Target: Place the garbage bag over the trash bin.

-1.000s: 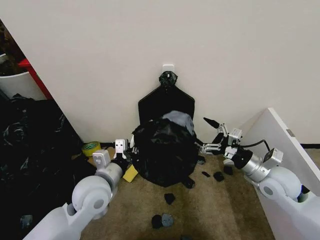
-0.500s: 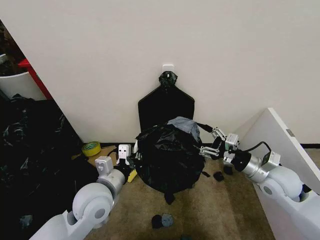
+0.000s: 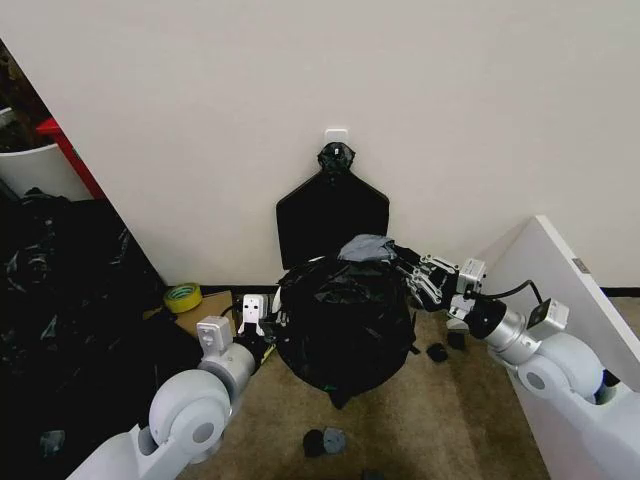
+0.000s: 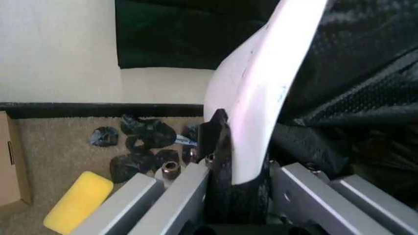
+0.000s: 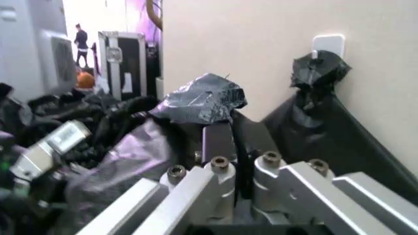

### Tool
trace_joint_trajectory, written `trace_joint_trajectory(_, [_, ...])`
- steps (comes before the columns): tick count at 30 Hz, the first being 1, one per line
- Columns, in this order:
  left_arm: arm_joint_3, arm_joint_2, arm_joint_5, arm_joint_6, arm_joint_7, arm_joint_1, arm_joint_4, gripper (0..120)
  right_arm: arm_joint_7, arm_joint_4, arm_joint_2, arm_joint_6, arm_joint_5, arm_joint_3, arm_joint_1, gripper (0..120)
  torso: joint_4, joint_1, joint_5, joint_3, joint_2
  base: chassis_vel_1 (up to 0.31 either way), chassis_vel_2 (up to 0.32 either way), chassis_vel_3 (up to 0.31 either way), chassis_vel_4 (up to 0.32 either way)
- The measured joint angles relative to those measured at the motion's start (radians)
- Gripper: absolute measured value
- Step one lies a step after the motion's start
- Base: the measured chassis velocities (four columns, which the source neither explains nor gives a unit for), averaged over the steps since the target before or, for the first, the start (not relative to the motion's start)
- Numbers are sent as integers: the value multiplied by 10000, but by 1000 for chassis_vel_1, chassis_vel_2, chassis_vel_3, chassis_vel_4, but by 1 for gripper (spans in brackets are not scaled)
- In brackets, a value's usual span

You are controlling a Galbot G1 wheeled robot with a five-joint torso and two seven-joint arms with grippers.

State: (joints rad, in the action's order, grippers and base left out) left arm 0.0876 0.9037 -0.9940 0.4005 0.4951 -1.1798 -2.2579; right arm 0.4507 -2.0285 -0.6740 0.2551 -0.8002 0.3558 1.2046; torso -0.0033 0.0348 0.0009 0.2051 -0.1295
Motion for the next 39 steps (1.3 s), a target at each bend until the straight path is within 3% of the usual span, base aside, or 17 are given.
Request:
trace_joint_trajectory(6, [-811,-125,658,-172,-175,96,-63,0,-1471,126,-134,-417,1019,-213,-36,0,-2,0,-2,0,0,0,0,0,0])
trace_joint_trajectory(10, [-1252,-226,1414,-469,-524,96,-71,0,-1598,628,-189,-593,2005,-338,-34,0,2,0,-1,0,0,0,0,0,0])
trace_joint_trajectory(17, [-1303,-346,1709,-790,-834,141,-37,0,-600,1780,-204,-607,3126,-181,-8,0,0,0,0,0,0,0,0,0,0])
trace_joint_trajectory(22, [-1083,-256,1529,-891,-907,347,214,0,892,2511,-145,275,3462,7,-218,0,0,0,0,0,0,0,0,0,0])
trace_joint_trajectory(25, [-1012,-229,1476,-902,-914,414,295,0,928,2620,-157,669,3836,85,-287,5,0,0,0,0,0,0,0,0,0])
trace_joint_trajectory(27, [-972,-209,1448,-920,-920,466,361,0,-90,2467,-184,848,4192,1,-266,13,-1,0,-1,0,0,0,0,0,0])
trace_joint_trajectory(30, [-939,-166,1430,-924,-926,529,491,0,-2845,1788,-239,619,4354,-399,-148,26,1,0,-1,0,0,0,0,0,0])
trace_joint_trajectory(31, [-939,-166,1430,-924,-926,529,491,0,-2845,1788,-239,619,4354,-399,-148,26,1,0,-1,0,0,0,0,0,0])
trace_joint_trajectory(35, [-855,-93,1339,-951,-918,610,597,0,-5077,990,-302,-30,4305,-532,51,43,1,0,-1,0,0,0,0,0,0])
trace_joint_trajectory(38, [-497,21,1009,-976,-877,703,753,0,-6927,18,-292,-1088,3837,-506,337,54,-2,0,-1,0,0,0,0,0,0])
trace_joint_trajectory(39, [-497,21,1009,-976,-877,703,753,0,-6927,18,-292,-1088,3837,-506,337,54,-2,0,-1,0,0,0,0,0,0])
